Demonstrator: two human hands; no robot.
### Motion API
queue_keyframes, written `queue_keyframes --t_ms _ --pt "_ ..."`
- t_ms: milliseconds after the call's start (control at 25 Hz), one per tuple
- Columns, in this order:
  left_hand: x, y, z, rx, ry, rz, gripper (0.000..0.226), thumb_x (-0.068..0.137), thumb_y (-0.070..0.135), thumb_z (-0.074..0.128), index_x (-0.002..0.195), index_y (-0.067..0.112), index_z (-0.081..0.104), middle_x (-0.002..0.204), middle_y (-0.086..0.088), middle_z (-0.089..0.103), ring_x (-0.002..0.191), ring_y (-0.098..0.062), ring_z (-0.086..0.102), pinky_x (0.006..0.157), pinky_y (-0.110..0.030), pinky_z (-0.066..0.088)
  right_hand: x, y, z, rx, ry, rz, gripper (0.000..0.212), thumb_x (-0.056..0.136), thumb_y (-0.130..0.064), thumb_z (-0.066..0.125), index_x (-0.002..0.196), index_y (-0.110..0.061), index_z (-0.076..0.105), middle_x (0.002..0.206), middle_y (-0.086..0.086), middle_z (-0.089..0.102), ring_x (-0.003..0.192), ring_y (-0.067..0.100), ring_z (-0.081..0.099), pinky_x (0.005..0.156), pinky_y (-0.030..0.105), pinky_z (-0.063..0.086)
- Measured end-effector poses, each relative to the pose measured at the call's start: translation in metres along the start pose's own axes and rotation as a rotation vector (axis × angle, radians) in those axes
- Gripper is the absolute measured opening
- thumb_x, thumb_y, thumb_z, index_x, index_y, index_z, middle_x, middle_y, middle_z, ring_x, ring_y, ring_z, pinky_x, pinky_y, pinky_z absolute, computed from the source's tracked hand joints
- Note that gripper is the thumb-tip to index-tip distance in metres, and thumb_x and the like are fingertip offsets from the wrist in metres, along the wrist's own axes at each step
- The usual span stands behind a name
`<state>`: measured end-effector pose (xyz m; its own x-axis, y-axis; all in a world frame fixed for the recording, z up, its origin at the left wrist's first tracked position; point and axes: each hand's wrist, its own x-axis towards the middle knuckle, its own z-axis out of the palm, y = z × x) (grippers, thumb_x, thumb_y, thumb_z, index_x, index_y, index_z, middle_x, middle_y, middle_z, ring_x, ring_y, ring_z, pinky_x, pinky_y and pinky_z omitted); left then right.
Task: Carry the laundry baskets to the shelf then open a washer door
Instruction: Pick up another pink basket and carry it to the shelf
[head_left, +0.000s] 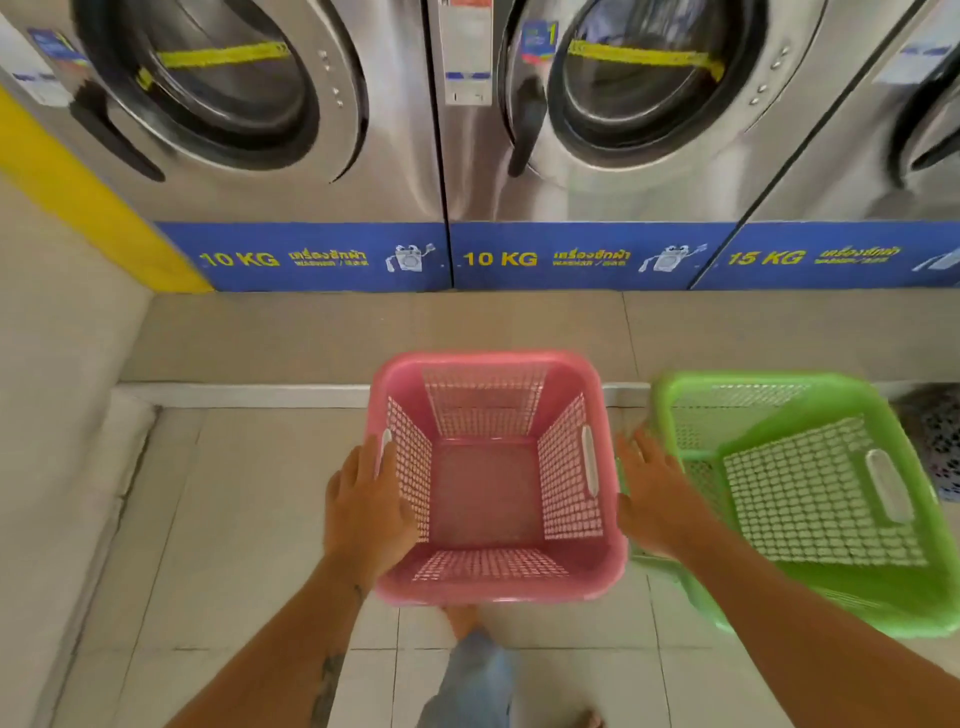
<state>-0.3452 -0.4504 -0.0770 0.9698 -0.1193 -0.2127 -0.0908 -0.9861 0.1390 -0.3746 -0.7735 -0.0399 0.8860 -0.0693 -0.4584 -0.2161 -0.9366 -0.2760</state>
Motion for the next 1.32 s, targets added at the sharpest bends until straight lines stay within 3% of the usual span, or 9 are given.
queue_keyframes --t_ms 80,360,440,560,680,840,920,1160,1320 --pt "0.038 -0.018 0.031 0.011 -0.036 -0.001 0.079 0.079 0.024 0.063 0.148 0.015 0.027 0.156 -0.014 0.026 0.143 -0.034 0.027 0.114 -0.052 0.032 0.046 0.007 0.029 -0.03 -0.045 0.046 0.085 0.081 -0.017 0.054 0.151 -0.024 0.007 0.16 0.012 0.018 0.145 0.04 0.021 0.115 0.056 0.027" --pt "0.117 -0.049 0.114 0.029 -0.188 -0.043 0.112 0.076 0.021 0.071 0.153 0.014 -0.011 0.161 -0.017 -0.009 0.149 -0.037 -0.002 0.119 -0.056 0.016 0.125 0.016 0.102 -0.102 -0.003 0.194 0.092 0.074 -0.002 0.063 0.149 -0.014 0.012 0.154 0.021 0.01 0.134 0.048 0.032 0.097 0.053 0.047" --pt "0.124 -0.053 0.126 0.041 -0.189 -0.029 0.118 0.073 0.02 0.076 0.153 0.01 -0.01 0.16 -0.019 -0.008 0.149 -0.039 0.0 0.117 -0.055 0.023 0.132 0.022 0.116 -0.151 -0.026 0.194 0.095 0.073 -0.001 0.063 0.15 -0.011 0.008 0.153 0.027 0.006 0.132 0.054 0.033 0.092 0.054 0.05" --pt "0.128 -0.058 0.131 -0.016 -0.166 -0.032 0.119 0.071 0.019 0.081 0.154 0.009 -0.004 0.16 -0.018 -0.002 0.148 -0.038 0.012 0.102 -0.05 0.048 0.142 0.025 0.115 -0.228 -0.042 0.166 0.101 0.069 -0.005 0.069 0.151 -0.008 0.009 0.15 0.031 0.01 0.123 0.054 0.043 0.079 0.052 0.057" --pt "0.124 -0.06 0.108 -0.097 -0.127 -0.033 0.112 0.077 0.023 0.078 0.155 0.013 -0.002 0.161 -0.013 0.004 0.146 -0.032 0.022 0.085 -0.041 0.059 0.148 0.019 0.088 -0.262 -0.016 0.13 0.098 0.072 -0.008 0.069 0.151 -0.008 0.011 0.152 0.029 0.013 0.122 0.05 0.047 0.075 0.048 0.059" --pt "0.088 -0.063 0.042 -0.164 -0.018 -0.1 0.089 0.085 0.031 0.067 0.154 0.024 0.012 0.159 -0.003 0.022 0.141 -0.026 0.032 0.09 -0.046 0.056 0.128 0.0 0.026 -0.279 0.08 -0.013 0.1 0.077 -0.014 0.067 0.154 -0.013 0.003 0.163 0.011 -0.003 0.141 0.036 0.03 0.093 0.044 0.052" --pt "0.06 -0.062 0.007 -0.168 0.02 -0.164 0.08 0.086 0.03 0.065 0.151 0.027 0.019 0.155 -0.001 0.03 0.138 -0.027 0.037 0.094 -0.049 0.054 0.107 -0.012 -0.005 -0.254 0.099 -0.06 0.101 0.076 -0.012 0.066 0.155 -0.015 0.003 0.164 0.004 -0.003 0.141 0.031 0.027 0.094 0.043 0.052" --pt "-0.075 -0.034 -0.099 -0.124 0.114 -0.32 0.073 0.082 0.033 0.065 0.146 0.033 0.028 0.146 0.008 0.041 0.115 -0.023 0.055 0.083 -0.043 0.058 0.018 -0.039 -0.081 -0.276 0.116 -0.316 0.094 0.075 -0.015 0.068 0.153 -0.011 0.016 0.161 0.008 0.012 0.13 0.034 0.04 0.101 0.044 0.045" --pt "-0.205 0.002 -0.142 -0.14 0.217 -0.448 0.078 0.079 0.027 0.067 0.148 0.032 0.031 0.146 0.01 0.043 0.106 -0.025 0.06 0.078 -0.042 0.055 -0.053 -0.058 -0.106 -0.235 0.092 -0.519 0.092 0.069 -0.012 0.069 0.149 -0.01 0.023 0.154 0.008 0.023 0.12 0.037 0.045 0.095 0.046 0.047"
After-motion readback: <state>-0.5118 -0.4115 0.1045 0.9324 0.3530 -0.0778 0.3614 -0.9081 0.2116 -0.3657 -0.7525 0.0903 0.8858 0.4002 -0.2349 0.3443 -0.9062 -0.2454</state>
